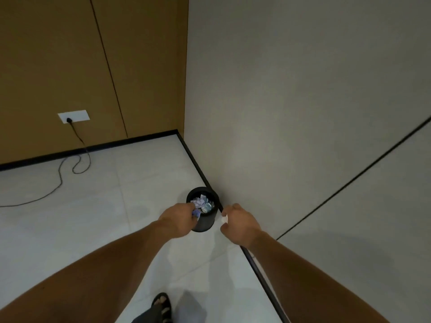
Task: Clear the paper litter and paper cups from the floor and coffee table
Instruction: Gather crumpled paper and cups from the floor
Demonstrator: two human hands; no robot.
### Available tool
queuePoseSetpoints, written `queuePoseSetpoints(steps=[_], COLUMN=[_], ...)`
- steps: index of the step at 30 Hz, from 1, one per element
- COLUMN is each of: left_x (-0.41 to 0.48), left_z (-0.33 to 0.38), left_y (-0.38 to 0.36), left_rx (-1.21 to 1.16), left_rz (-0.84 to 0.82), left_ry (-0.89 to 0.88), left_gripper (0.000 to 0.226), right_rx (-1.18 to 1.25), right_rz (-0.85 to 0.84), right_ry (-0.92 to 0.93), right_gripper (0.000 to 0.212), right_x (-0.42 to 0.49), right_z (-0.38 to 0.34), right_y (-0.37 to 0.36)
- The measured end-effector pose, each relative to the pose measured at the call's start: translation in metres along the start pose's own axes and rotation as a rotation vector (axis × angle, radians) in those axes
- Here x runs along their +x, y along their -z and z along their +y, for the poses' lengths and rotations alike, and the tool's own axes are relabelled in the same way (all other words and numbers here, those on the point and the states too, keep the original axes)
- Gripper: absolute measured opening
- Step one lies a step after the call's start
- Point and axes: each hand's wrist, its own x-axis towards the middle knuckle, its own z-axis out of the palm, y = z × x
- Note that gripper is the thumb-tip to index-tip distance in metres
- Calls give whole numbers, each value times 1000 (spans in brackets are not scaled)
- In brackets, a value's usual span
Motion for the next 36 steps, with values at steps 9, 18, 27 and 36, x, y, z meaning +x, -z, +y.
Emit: queuePoseSetpoints(steps=[9, 18, 27, 36], left_x=[169, 328, 480, 532], left_z=[-17, -20, -136, -207], left_y=[12, -41, -179, -275], left_rx=[-46, -193, -322, -218], left_rz=[-136, -200, -203, -370], left_ry=[130, 261, 481, 412], left_gripper=[26, 21, 19, 65], right_rx=[79, 70, 64, -33], right_rz=[-125, -290, -357, -440], right_ry=[-20, 66, 47, 50], right_gripper=[41, 38, 38, 72], right_x=[176, 344, 514, 590], right_z=[39, 106, 148, 176], right_y=[18, -17, -168, -293])
